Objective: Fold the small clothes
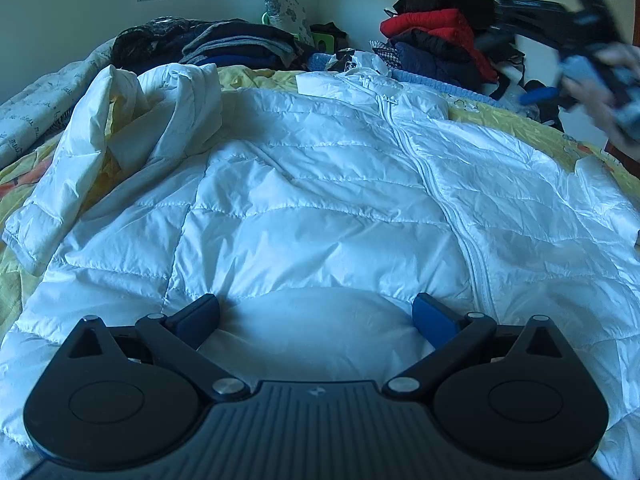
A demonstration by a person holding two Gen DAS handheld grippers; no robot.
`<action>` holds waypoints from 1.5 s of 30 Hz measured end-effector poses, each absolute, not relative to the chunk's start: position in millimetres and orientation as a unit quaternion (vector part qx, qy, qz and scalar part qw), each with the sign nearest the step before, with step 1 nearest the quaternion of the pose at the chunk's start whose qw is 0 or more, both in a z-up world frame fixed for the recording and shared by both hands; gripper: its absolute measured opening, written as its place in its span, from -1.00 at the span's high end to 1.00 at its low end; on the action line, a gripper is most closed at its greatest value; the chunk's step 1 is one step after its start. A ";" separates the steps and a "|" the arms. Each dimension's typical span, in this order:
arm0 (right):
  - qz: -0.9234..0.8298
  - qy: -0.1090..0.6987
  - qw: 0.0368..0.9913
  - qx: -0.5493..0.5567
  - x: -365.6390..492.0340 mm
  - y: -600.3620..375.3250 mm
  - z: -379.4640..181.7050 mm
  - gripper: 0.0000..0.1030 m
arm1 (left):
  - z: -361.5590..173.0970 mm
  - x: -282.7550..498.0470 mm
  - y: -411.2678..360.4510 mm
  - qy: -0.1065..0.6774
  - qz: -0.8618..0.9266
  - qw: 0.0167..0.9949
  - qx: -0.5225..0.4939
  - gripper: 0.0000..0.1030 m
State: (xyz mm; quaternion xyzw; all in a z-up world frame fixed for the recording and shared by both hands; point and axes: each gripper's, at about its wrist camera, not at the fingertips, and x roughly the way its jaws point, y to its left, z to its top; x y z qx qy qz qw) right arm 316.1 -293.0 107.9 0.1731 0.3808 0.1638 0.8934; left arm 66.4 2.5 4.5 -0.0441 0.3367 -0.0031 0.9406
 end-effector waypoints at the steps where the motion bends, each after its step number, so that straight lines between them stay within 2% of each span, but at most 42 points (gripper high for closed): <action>1: 0.167 0.383 0.888 0.189 330.3 -293.1 105.0 -0.97 | 4.6 66.1 2.6 0.336 -0.004 0.941 -0.045 -1.00; 4: 0.177 0.402 0.863 0.249 382.0 -294.2 89.8 -0.75 | 5.2 65.2 3.9 0.334 -0.005 0.941 -0.052 -1.00; 6: 0.179 0.410 0.846 0.291 411.0 -297.7 77.2 -0.48 | 5.4 65.3 5.1 0.333 -0.007 0.941 -0.056 -1.00; 10: 0.149 0.416 0.833 0.334 462.1 -304.3 52.6 -0.49 | 5.1 65.2 7.1 0.330 -0.009 0.942 -0.063 -1.00; 15: 0.123 0.432 0.833 0.323 513.9 -304.4 22.9 -0.49 | 4.4 65.2 8.3 0.329 -0.010 0.942 -0.068 -1.00; 23: 0.173 0.452 0.802 0.350 567.8 -282.0 -6.3 -0.49 | 4.1 64.2 11.1 0.325 -0.012 0.942 -0.078 -1.00; 25: 0.189 0.444 0.803 0.350 571.2 -275.1 -7.0 -0.03 | 4.0 64.1 12.3 0.323 -0.013 0.943 -0.082 -1.00; 26: 0.193 0.442 0.804 0.347 571.2 -273.6 -6.3 0.75 | 3.9 63.6 12.9 0.322 -0.013 0.943 -0.085 -1.00; 30: 0.213 0.423 0.827 0.303 557.1 -264.9 6.4 0.75 | 4.4 61.7 15.4 0.319 -0.015 0.943 -0.094 -1.00; 35: 0.245 0.352 0.873 0.231 515.8 -260.6 65.6 0.75 | 4.6 61.1 19.3 0.315 -0.019 0.943 -0.105 -1.00; 39: 0.280 0.275 0.914 0.103 445.9 -250.8 128.0 0.74 | 4.8 60.4 22.4 0.312 -0.022 0.943 -0.116 -1.00; 43: 0.324 0.230 0.918 0.013 358.9 -244.5 157.2 0.73 | 4.9 59.6 25.8 0.307 -0.026 0.943 -0.128 -1.00; 44: 0.332 0.225 0.916 -0.010 334.7 -242.8 157.9 0.71 | 4.9 59.4 26.7 0.306 -0.027 0.943 -0.131 -1.00; 45: 0.338 0.226 0.913 -0.032 310.0 -241.0 155.5 0.57 | 4.6 59.6 27.3 0.305 -0.027 0.942 -0.134 -1.00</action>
